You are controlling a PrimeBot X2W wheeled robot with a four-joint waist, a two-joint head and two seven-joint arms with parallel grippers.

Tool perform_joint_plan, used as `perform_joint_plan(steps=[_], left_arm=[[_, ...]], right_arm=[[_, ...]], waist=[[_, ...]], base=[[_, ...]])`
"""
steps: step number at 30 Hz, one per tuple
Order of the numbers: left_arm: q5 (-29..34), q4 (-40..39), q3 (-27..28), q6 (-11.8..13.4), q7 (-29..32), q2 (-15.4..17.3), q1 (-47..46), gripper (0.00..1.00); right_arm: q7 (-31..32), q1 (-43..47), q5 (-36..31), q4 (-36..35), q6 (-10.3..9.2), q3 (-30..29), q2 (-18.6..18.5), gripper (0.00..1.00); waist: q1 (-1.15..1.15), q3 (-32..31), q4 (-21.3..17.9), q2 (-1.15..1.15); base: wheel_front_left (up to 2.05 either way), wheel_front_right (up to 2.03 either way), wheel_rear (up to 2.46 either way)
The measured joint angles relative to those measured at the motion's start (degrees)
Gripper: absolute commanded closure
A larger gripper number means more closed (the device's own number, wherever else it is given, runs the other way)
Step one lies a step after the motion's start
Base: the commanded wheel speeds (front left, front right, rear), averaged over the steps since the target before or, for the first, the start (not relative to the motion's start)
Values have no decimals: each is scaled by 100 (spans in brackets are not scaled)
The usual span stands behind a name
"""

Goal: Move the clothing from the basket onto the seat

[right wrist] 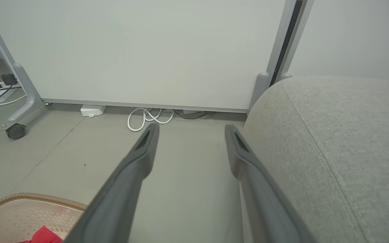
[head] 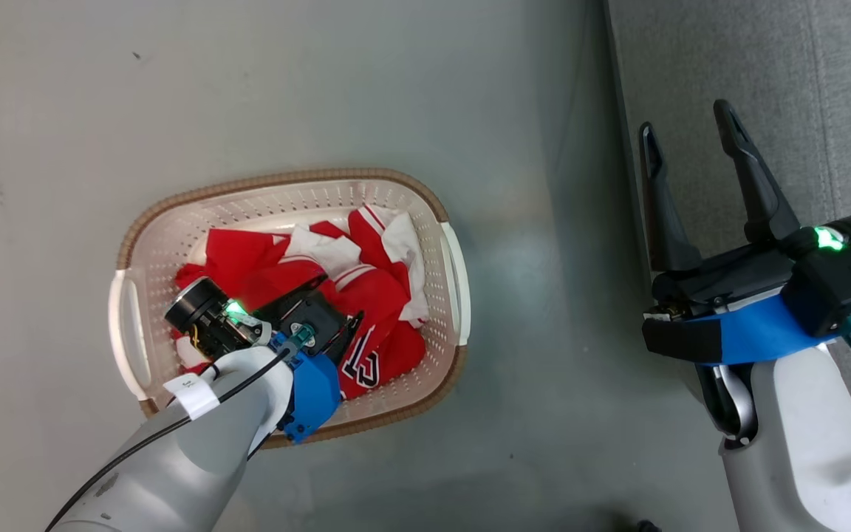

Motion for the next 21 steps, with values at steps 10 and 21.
perform_joint_plan(steps=[10,21], left_arm=[[-546,560,-940,0,252,152,-588,0],[-739,826,-1188,0,591,111,-1037,0]], right_arm=[[0,-154,67,-281,0,-54,-1,0],[0,-176,169,-586,0,-108,-1,0]], waist=[[0,739,-172,1],[-1,1517,-293,0]], base=[[0,0,0],[0,0,0]])
